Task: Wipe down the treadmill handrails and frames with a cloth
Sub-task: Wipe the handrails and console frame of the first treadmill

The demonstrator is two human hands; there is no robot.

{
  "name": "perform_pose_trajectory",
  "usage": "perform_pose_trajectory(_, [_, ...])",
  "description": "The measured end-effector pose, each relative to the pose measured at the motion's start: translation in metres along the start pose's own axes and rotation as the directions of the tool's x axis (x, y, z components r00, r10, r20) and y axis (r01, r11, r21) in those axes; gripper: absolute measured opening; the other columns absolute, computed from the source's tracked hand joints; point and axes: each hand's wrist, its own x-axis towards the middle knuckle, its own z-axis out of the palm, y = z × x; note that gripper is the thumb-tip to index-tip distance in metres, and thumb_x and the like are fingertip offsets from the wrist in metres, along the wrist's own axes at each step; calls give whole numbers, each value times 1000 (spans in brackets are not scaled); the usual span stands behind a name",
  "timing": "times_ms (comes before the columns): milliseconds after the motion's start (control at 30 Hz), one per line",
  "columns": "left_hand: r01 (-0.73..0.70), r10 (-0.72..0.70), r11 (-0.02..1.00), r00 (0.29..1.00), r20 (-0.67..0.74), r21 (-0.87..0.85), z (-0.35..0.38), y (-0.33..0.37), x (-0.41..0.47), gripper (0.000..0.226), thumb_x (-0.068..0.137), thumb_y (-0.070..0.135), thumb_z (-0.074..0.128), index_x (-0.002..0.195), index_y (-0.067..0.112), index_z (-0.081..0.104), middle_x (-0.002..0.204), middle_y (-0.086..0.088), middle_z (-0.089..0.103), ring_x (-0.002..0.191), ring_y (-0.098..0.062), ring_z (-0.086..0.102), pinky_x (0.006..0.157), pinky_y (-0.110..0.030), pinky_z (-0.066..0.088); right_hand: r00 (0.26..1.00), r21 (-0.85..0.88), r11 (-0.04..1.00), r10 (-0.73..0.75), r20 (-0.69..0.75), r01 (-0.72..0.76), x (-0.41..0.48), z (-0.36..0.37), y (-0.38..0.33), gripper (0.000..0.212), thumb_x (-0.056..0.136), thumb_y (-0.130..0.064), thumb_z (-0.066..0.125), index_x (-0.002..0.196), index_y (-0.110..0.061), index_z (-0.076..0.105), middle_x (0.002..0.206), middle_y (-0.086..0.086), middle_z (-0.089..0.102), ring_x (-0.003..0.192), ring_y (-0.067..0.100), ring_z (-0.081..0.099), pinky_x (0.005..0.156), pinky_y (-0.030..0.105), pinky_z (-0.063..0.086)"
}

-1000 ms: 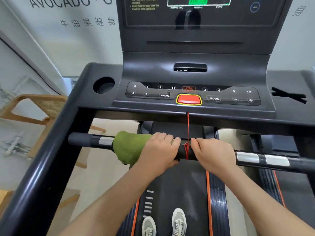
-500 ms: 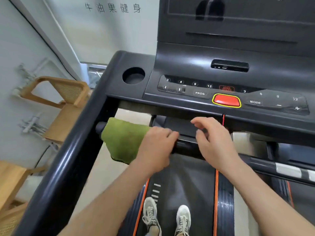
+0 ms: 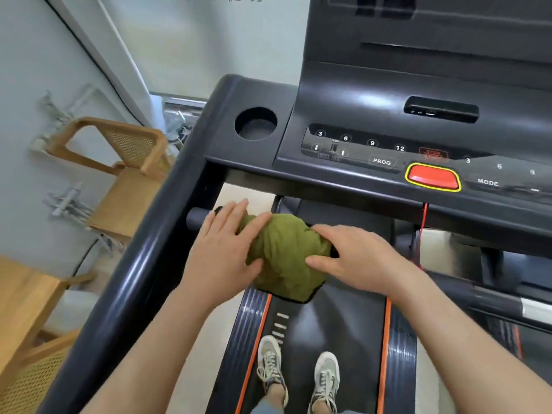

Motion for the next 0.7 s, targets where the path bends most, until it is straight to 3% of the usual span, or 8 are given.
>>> perform_pose_trajectory(133, [42,-41,998,999,18,-56,3,19,8,74,58,30,59,130,13,54,133,-10,55,129,-33,44,113,-49,23,989,240,963,-98,-114,123,-1,8,0,52,89,-25,63,139,-26,50,132,-5,61,124,20,54,102,36,42])
perform_pose_trajectory(200, [-34,37,983,999,10,-182,3,50,17,67,57,31,57,122,15,59,120,-2,60,119,-27,52,112,-41,20,968,349,932,-10,-249,100,-22,3,24,43,86,-7,63,123,-27,65,116,-11,70,112,11,60,98,31,45])
perform_pose_trajectory(267, [-105,127,945,991,50,-310,2,78,25,66,64,38,56,128,21,57,123,6,59,120,-16,51,114,-31,13,925,462,886,156,-346,24,-44,-1,46,45,83,8,58,109,-26,72,99,-25,69,100,1,61,94,22,47])
perform_pose_trajectory(367, [-13,69,921,989,131,-389,-3,82,31,66,80,57,50,138,26,49,132,9,56,124,-12,47,113,-32,21,871,518,851,313,-379,-81,-61,-8,67,58,72,14,46,105,-26,72,96,-20,69,98,11,63,89,23,49])
perform_pose_trajectory(433, [-15,45,971,992,122,-237,-5,67,33,59,88,64,34,129,27,56,121,8,62,115,-17,53,102,-37,39,846,450,869,390,-365,-207,-69,-12,79,58,69,10,45,109,-23,71,104,-4,72,103,24,63,88,32,50])
perform_pose_trajectory(500, [-62,83,990,983,164,-128,-5,56,37,52,93,61,23,107,29,63,100,8,66,99,-18,57,89,-39,44,857,299,904,397,-328,-304,-78,-19,83,54,72,6,49,113,-22,69,111,2,71,108,30,60,90,36,48])
perform_pose_trajectory(600, [-12,35,990,985,168,-139,-2,61,48,38,99,45,33,91,24,63,86,6,64,89,-21,55,80,-40,44,931,5,949,309,-192,-314,-79,-30,70,41,79,-6,47,113,-22,64,117,2,67,109,29,58,87,36,48])
perform_pose_trajectory(700, [38,-42,999,991,-128,-35,2,48,50,31,94,40,48,86,22,72,91,-1,62,86,-28,52,72,-40,42,968,-283,935,162,-194,-213,-73,-28,41,38,89,-29,41,120,-25,62,138,-4,50,134,21,39,105,40,35])
